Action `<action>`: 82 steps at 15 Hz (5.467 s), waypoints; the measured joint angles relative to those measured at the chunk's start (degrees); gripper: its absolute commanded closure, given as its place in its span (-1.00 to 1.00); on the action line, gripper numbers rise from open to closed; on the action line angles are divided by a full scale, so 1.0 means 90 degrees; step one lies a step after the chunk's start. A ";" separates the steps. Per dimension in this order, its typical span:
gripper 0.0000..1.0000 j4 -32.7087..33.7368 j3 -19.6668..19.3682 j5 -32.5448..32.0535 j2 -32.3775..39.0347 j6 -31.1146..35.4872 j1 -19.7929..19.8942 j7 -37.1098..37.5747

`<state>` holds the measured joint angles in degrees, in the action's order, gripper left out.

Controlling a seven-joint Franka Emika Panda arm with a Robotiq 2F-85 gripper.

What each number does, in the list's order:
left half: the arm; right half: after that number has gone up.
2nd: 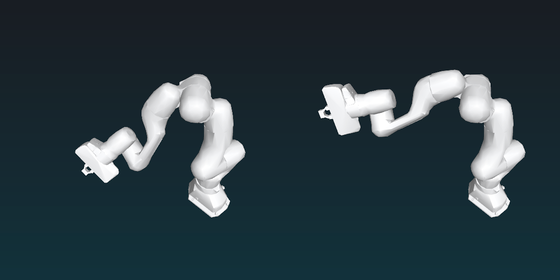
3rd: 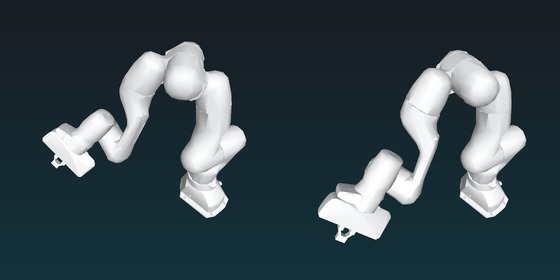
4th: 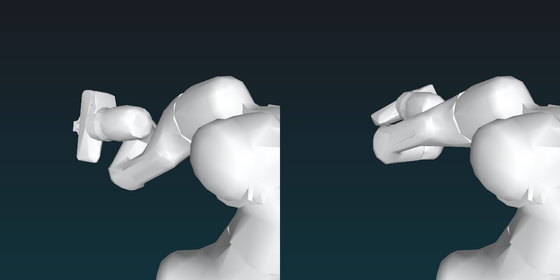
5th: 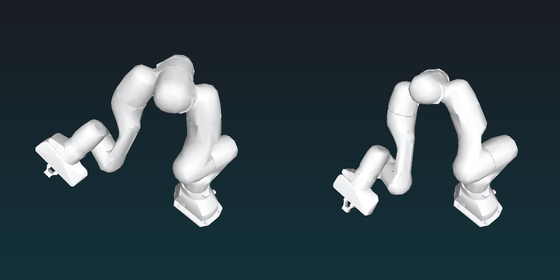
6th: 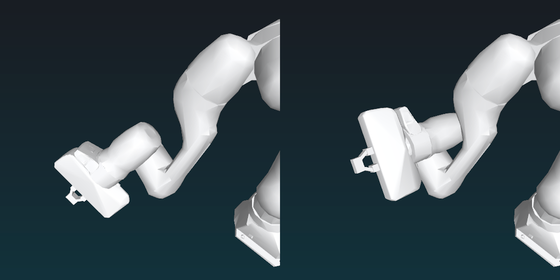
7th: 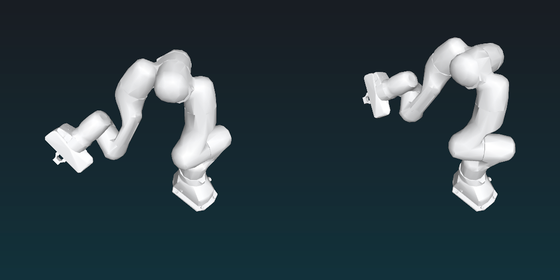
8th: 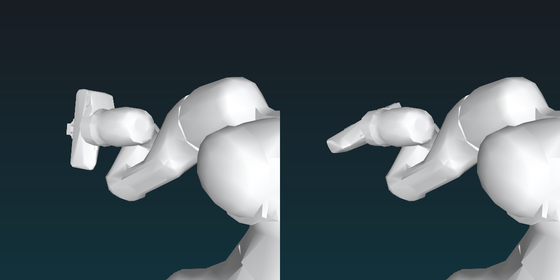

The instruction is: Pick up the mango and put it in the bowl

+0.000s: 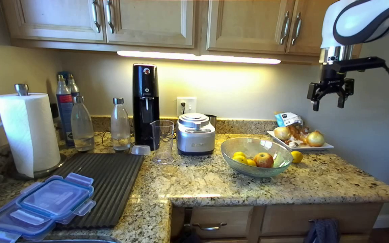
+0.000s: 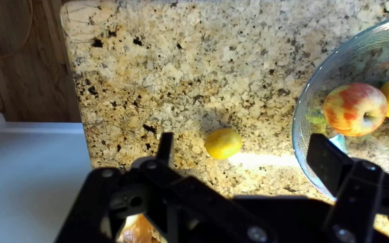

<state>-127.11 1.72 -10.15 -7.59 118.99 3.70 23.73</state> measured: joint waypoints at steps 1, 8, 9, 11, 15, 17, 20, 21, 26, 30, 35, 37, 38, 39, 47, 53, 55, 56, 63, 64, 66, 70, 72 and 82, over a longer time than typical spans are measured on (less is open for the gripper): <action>-1.00 0.0006 0.0000 0.0000 0.0000 0.0000 0.0000 0.0000; -1.00 0.0035 -0.0026 0.0368 0.0375 0.0379 -0.0003 0.0514; -1.00 0.0055 -0.0067 0.0517 0.0539 0.0546 -0.0001 0.0700; -1.00 0.0106 -0.0184 0.0743 0.0888 0.0889 0.0003 0.1069; -1.00 0.0258 -0.0463 0.1051 0.1576 0.1540 0.0005 0.1852; -1.00 0.0364 -0.0588 0.1195 0.1926 0.1852 0.0003 0.2271; -1.00 0.0511 -0.0711 0.1421 0.2417 0.2338 -0.0002 0.2923; -1.00 0.0554 -0.0736 0.1543 0.2569 0.2513 -0.0004 0.3110; -1.00 0.0719 -0.0930 0.1811 0.3213 0.3514 -0.0112 0.4196; -1.00 0.0883 -0.1154 0.1811 0.3610 0.3847 -0.0258 0.4766; -1.00 0.1200 -0.1231 0.1818 0.4117 0.3852 -0.0318 0.5056; -1.00 0.1336 -0.1238 0.1824 0.4320 0.3846 -0.0335 0.5146; -1.00 0.1404 -0.1240 0.1828 0.4414 0.3843 -0.0337 0.5171; -1.00 0.1466 -0.1244 0.1833 0.4508 0.3841 -0.0337 0.5193; -0.24 0.1818 -0.1265 0.1928 0.4997 0.3819 -0.0337 0.5243; 0.36 0.1924 -0.1274 0.1987 0.5077 0.3805 -0.0336 0.5243; 0.40 0.1947 -0.1274 0.1988 0.5077 0.3786 -0.0336 0.5242; 0.40 0.1963 -0.1274 0.1987 0.5073 0.3779 -0.0338 0.5235; 0.40 0.1886 -0.1205 0.1979 0.4191 0.2970 -0.0332 0.4492; 0.40 0.1824 -0.1201 0.1952 0.3932 0.2830 -0.0343 0.4369; 0.40 0.1673 -0.1171 0.1910 0.3425 0.2596 -0.0402 0.4131; 0.40 0.1452 -0.0826 0.1891 0.2712 0.2397 -0.0561 0.3725; 0.40 0.1445 -0.0546 0.1893 0.2648 0.2397 -0.0693 0.3543; 0.40 0.1869 0.0077 0.1676 0.3663 0.2745 -0.1438 0.2939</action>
<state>-110.29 2.42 4.93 25.38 143.69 -9.23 50.18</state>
